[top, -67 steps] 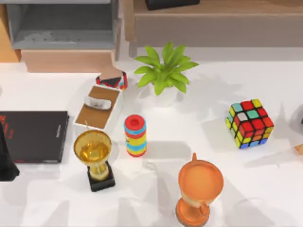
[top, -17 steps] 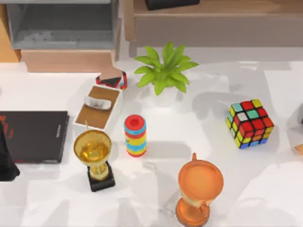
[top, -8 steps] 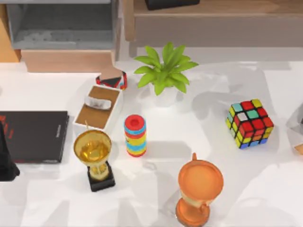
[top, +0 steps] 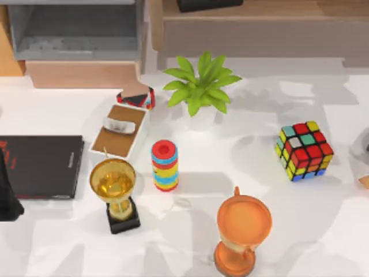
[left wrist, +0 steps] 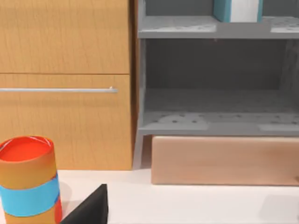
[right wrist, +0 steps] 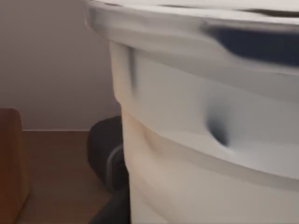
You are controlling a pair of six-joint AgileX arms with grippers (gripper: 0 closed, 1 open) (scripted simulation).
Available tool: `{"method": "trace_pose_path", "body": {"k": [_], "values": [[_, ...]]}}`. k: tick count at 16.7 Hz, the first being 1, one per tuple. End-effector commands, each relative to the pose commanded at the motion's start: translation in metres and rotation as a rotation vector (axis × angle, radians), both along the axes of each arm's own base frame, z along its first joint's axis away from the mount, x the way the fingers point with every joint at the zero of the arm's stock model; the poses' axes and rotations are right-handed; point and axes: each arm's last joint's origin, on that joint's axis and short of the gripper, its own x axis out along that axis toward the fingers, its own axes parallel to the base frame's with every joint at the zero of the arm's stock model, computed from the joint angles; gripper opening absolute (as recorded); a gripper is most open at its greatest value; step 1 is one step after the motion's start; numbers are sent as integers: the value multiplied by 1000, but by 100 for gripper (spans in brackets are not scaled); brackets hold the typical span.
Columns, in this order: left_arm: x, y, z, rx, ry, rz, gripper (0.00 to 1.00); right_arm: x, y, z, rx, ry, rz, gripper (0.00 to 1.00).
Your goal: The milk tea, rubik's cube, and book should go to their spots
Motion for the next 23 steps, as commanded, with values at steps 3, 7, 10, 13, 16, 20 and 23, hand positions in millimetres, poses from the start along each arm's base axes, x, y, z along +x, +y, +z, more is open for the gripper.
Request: {"method": "trace_pose_path", "body": {"k": [3,7,10,13,16,20,23], "values": [[0,0,0,0,0,0,100,-28,3,1,1,6,1,0],[0,0,0,0,0,0,100,-38,1,5,-2,-11,-1,0],[0,0,0,0,0,0,100,-37,2,4,0,-9,4,0],[0,0,0,0,0,0,100,-47,-10,2,-17,-37,-1,0],[0,0,0,0,0,0,100,-64,-28,-22,-27,-22,-6,0],[0,0,0,0,0,0,100,-91,-48,-70,-12,49,-12,0],[0,0,0,0,0,0,100,-105,-55,-92,0,79,-17,0]]}}
